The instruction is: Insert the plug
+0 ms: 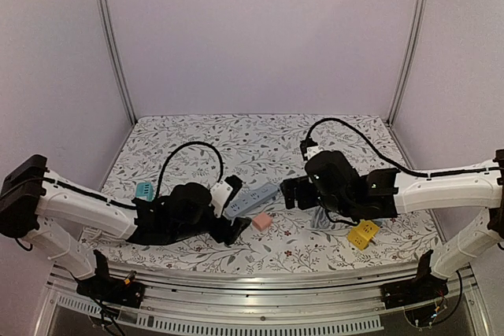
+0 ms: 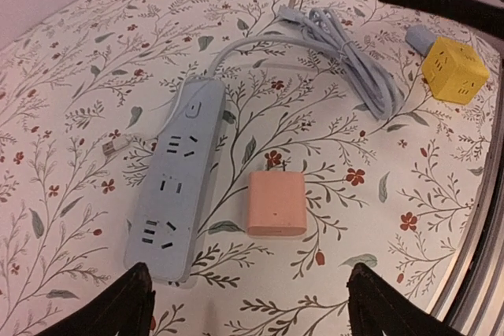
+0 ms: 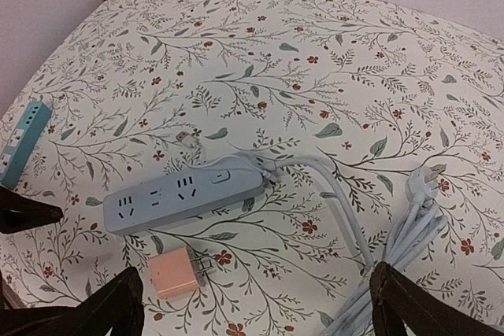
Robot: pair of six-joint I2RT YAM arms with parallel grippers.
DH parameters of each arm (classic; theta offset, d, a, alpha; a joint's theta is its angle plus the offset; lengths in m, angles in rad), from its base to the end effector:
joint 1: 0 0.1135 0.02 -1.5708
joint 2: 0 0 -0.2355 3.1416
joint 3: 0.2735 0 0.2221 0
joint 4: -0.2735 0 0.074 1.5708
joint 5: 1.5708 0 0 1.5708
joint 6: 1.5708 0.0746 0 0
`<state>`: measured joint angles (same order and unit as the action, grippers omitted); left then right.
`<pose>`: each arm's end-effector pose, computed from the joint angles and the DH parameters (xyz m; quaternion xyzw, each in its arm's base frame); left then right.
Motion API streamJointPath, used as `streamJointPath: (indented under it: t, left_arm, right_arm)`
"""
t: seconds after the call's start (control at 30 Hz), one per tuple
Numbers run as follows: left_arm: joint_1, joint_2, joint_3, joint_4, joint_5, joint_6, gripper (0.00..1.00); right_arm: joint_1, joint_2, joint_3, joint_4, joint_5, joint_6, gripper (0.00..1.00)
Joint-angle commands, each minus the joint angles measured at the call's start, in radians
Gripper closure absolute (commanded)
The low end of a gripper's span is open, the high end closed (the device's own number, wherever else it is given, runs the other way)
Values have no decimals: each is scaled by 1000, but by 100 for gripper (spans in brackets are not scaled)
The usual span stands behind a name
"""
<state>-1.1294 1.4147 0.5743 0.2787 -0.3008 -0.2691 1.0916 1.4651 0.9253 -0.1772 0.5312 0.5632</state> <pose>0.1454 -0.2561 0.1495 0.2951 0.8169 -0.2073 0.4502 0.1782 0.2609 0.1983 -0.1244 0.8762 0.1324 0.4463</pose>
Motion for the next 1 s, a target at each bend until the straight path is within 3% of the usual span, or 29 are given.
streamJointPath:
  t: [0.0, 0.4, 0.6, 0.97]
  left_arm:
    - [-12, 108, 76, 2, 79, 107, 15]
    - [-13, 328, 208, -23, 64, 133, 23]
    - [-13, 403, 252, -26, 25, 133, 28]
    - [-9, 472, 294, -35, 9, 134, 47]
  right_arm:
    - [-9, -98, -48, 74, 51, 0, 1]
    - [-9, -285, -157, 145, 83, 3, 2]
    - [-9, -283, -156, 147, 87, -2, 2]
    - [-10, -261, -145, 144, 72, -8, 2]
